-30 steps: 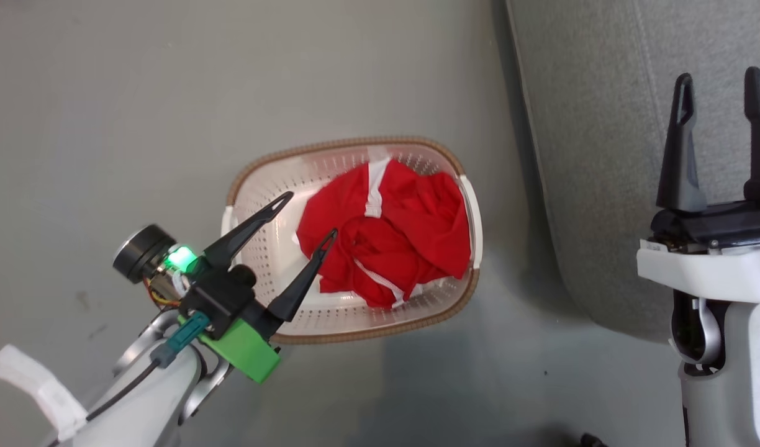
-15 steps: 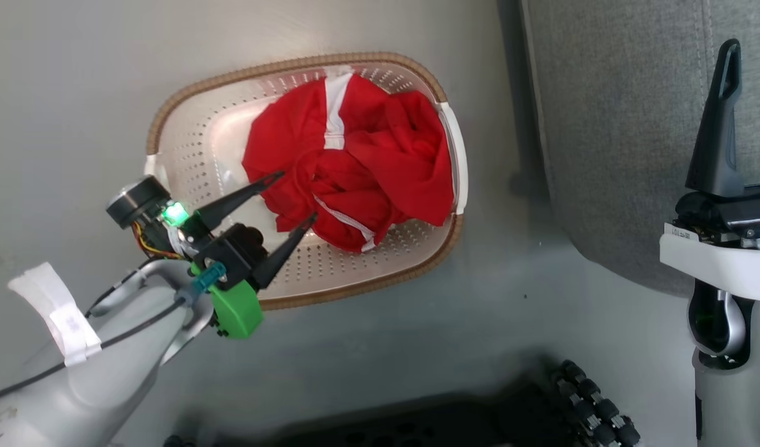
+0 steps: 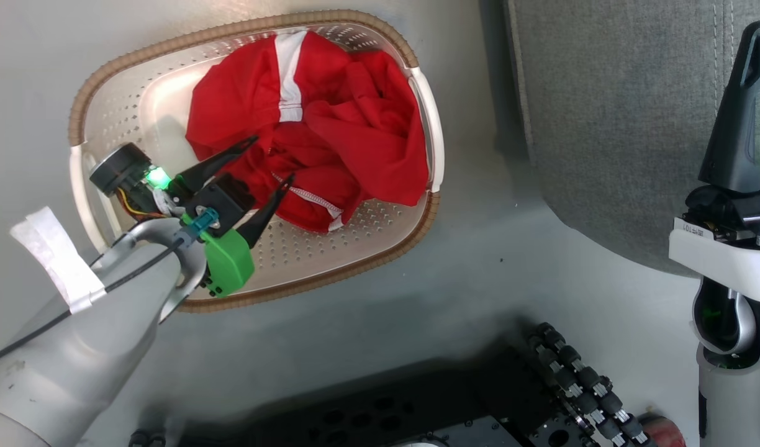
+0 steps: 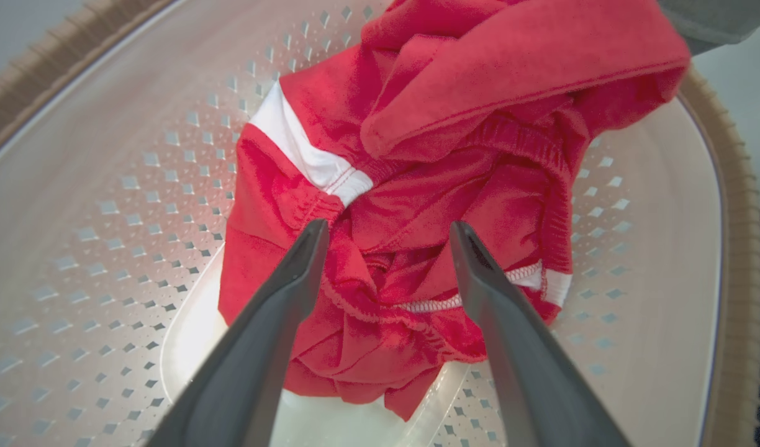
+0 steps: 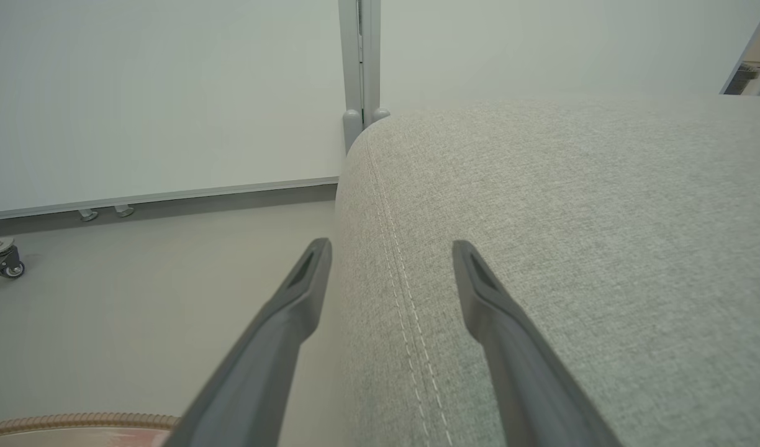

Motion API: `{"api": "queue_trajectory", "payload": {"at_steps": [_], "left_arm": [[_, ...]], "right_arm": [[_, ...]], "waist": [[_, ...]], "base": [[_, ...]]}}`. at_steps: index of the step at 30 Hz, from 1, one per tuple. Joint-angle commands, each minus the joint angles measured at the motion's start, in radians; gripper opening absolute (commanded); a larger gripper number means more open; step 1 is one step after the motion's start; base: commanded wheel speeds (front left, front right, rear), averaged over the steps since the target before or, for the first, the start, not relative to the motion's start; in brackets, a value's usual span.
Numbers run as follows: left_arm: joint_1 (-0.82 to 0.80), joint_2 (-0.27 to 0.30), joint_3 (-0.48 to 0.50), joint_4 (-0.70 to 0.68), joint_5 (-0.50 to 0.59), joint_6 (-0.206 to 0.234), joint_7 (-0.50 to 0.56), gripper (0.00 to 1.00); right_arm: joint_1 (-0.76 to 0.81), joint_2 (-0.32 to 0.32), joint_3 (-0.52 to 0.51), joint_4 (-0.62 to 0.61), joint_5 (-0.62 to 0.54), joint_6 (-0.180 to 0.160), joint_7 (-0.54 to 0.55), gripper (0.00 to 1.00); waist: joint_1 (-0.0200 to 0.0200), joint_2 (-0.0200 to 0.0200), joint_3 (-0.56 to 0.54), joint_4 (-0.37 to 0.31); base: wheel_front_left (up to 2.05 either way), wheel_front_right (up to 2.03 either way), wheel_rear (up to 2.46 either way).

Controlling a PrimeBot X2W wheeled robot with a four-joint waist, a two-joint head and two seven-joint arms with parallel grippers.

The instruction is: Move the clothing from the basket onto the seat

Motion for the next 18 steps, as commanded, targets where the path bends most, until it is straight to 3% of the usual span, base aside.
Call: {"api": "queue_trajectory", "payload": {"at_steps": [1, 10, 18], "left_arm": [[-0.029, 0.007, -0.002, 0.024, -0.004, -0.003, 0.000, 1.00], [-0.091, -0.012, 0.040, 0.180, 0.004, -0.003, 0.000, 1.00], [-0.120, -0.034, 0.006, 0.253, -0.024, -0.003, 0.000, 1.00]], "right_arm": [[0.001, -0.001, 0.004, -0.007, 0.009, 0.000, -0.003, 1.00], [0.031, -0.001, -0.007, -0.021, 0.023, 0.000, -0.003, 1.00], [0.054, -0.001, -0.002, -0.030, 0.006, 0.000, -0.003, 1.00]], "waist": [[-0.0002, 0.0000, 0.016, -0.019], [-0.0002, 0.0000, 0.046, -0.049], [-0.0002, 0.0000, 0.052, -0.044]], "base": [[0.00, 0.00, 0.00], [0.00, 0.00, 0.00], [0.00, 0.00, 0.00]]}}
